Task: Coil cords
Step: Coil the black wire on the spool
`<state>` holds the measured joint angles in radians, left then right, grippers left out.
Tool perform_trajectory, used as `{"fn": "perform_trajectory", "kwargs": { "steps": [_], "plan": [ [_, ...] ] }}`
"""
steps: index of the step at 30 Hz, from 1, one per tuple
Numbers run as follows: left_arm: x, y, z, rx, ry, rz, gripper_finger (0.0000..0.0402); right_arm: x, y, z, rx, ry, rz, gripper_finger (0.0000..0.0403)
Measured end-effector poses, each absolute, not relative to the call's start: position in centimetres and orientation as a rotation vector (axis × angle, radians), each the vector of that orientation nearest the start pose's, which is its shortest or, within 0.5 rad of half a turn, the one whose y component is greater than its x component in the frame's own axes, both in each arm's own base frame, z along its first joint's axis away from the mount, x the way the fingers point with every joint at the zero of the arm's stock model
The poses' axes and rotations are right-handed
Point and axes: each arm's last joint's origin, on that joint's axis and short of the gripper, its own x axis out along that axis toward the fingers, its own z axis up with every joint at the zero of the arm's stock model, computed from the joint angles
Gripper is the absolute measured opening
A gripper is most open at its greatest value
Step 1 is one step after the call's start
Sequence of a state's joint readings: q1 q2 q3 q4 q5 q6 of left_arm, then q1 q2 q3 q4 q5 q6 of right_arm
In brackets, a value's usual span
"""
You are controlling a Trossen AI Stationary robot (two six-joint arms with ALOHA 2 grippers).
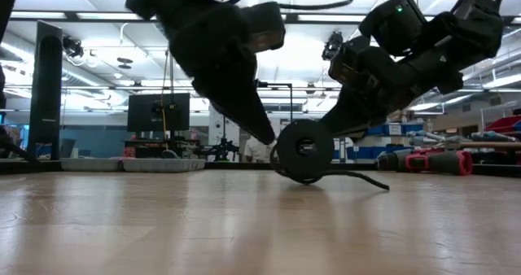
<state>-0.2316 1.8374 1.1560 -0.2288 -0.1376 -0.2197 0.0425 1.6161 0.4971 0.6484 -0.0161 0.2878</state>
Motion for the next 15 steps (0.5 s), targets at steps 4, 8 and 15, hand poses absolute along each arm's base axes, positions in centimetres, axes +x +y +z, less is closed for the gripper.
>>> {"fn": "perform_trajectory", "kwargs": {
  "steps": [4,8,15],
  "plan": [
    [36.1,-8.0,15.9,-0.085,0.861,0.042,0.0152,27.6,1.3,12.7,0.299,0.473,-0.01,0.0],
    [35.5,-7.6,14.6,-0.132,0.862,0.087,0.0152,27.3,1.2,12.6,0.312,0.455,-0.02,0.0],
    [35.5,-6.9,14.3,-0.175,0.832,0.11,0.0152,27.3,1.2,12.7,0.328,0.423,-0.019,0.0]
  ]
}}
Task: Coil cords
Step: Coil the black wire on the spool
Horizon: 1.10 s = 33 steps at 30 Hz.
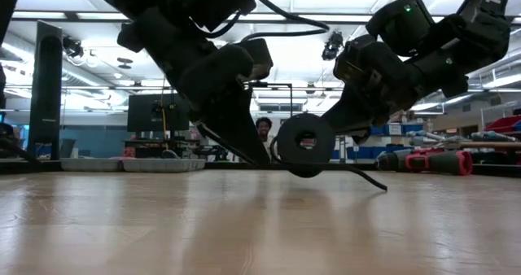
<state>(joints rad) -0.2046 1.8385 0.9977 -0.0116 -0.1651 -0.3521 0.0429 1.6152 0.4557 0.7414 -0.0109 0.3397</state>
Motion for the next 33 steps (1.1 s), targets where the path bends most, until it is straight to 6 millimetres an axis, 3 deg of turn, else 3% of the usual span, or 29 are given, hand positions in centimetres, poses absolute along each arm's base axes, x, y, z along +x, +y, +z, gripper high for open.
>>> {"fn": "perform_trajectory", "kwargs": {
  "steps": [33],
  "plan": [
    [36.1,-4.1,14.5,-0.241,0.779,0.234,0.0152,27.3,1.2,12.7,0.316,0.427,-0.03,0.0]
  ]
}}
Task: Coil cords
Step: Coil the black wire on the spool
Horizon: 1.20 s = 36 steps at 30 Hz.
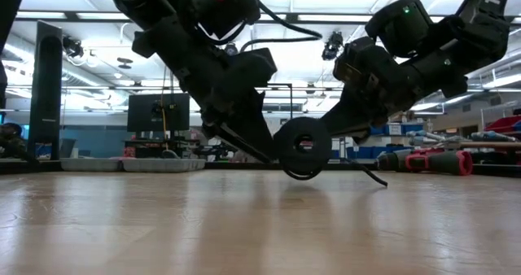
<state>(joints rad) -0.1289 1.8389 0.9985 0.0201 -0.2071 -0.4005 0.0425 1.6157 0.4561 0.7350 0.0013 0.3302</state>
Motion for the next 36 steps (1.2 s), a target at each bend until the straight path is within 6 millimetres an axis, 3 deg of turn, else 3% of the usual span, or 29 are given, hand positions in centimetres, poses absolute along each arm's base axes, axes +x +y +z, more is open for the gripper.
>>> {"fn": "perform_trajectory", "kwargs": {
  "steps": [8,16,36],
  "plan": [
    [36.0,-4.4,14.5,-0.301,0.837,0.167,0.0152,27.2,1.2,12.6,0.306,0.436,-0.021,0.0],
    [36.8,-4.6,15.8,-0.296,0.859,0.136,0.0152,27.2,1.2,12.5,0.302,0.446,-0.024,0.0],
    [36.9,-4.0,16.0,-0.172,0.796,0.298,0.0152,27.3,1.4,12.7,0.298,0.419,-0.015,0.0]
  ]
}}
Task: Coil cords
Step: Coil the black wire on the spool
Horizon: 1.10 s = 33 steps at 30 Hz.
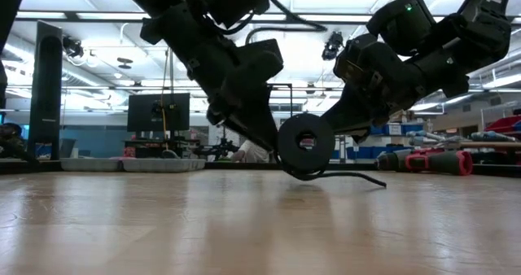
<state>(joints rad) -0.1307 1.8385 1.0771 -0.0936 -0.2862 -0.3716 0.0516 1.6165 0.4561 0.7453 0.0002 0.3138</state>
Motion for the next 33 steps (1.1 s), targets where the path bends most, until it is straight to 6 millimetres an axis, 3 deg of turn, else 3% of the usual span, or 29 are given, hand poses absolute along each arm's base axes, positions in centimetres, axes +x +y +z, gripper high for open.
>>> {"fn": "perform_trajectory", "kwargs": {
  "steps": [5,13,24,33],
  "plan": [
    [37.2,-4.1,16.3,-0.159,0.753,0.288,0.0152,27.3,1.5,12.8,0.302,0.415,-0.021,0.0],
    [37.0,-4.1,16.3,-0.089,0.823,0.256,0.0152,27.2,2.4,12.8,0.283,0.411,-0.056,0.0],
    [37.7,-4.2,18.7,0.072,0.934,0.199,0.0152,27.2,2.8,12.8,0.302,0.402,-0.107,0.0],
    [38.5,-4.6,20.5,0.071,0.923,0.096,0.0152,27.0,4.2,12.9,0.189,0.373,-0.152,0.0]
  ]
}}
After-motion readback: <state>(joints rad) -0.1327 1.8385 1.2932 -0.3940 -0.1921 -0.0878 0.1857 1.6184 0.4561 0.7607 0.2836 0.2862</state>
